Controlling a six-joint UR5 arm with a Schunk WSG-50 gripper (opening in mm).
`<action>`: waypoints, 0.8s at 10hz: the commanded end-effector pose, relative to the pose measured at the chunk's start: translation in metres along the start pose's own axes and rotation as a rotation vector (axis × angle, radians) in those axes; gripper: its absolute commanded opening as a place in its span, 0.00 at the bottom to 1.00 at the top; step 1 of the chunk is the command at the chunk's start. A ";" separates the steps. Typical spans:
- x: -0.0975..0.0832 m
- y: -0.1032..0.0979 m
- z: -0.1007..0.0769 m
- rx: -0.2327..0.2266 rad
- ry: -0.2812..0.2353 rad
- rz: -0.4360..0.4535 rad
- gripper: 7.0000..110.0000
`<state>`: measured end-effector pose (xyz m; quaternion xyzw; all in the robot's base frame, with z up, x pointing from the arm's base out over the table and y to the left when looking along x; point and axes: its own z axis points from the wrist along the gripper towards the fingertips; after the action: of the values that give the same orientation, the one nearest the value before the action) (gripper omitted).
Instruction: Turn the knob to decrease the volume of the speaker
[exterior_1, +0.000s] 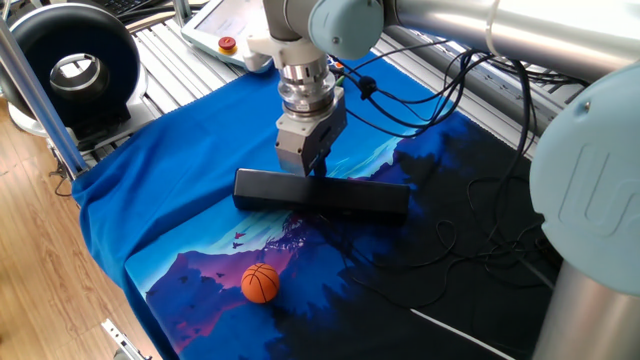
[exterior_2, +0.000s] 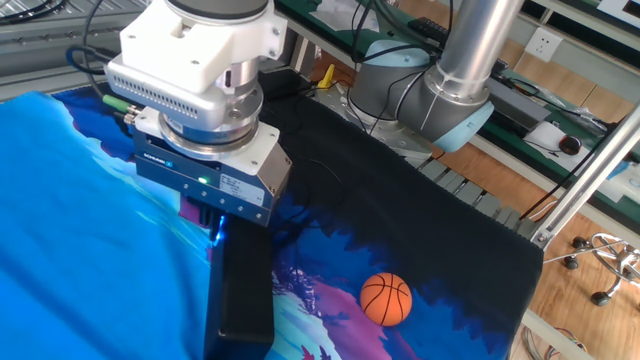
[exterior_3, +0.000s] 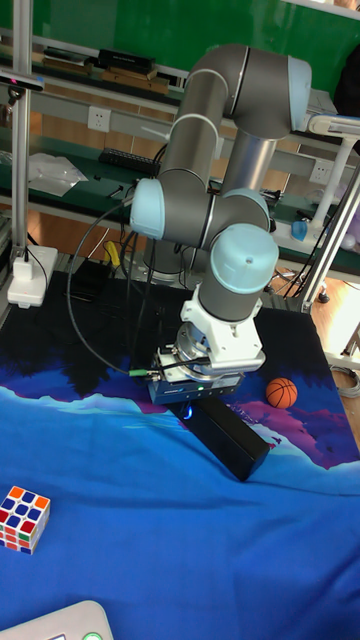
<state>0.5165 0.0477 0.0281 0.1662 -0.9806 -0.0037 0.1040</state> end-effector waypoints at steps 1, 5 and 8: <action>-0.001 0.002 0.000 -0.017 -0.005 0.001 0.00; 0.001 0.001 0.000 -0.019 0.001 0.001 0.00; 0.001 0.000 0.001 -0.018 0.004 0.000 0.00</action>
<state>0.5147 0.0460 0.0267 0.1677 -0.9799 -0.0068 0.1076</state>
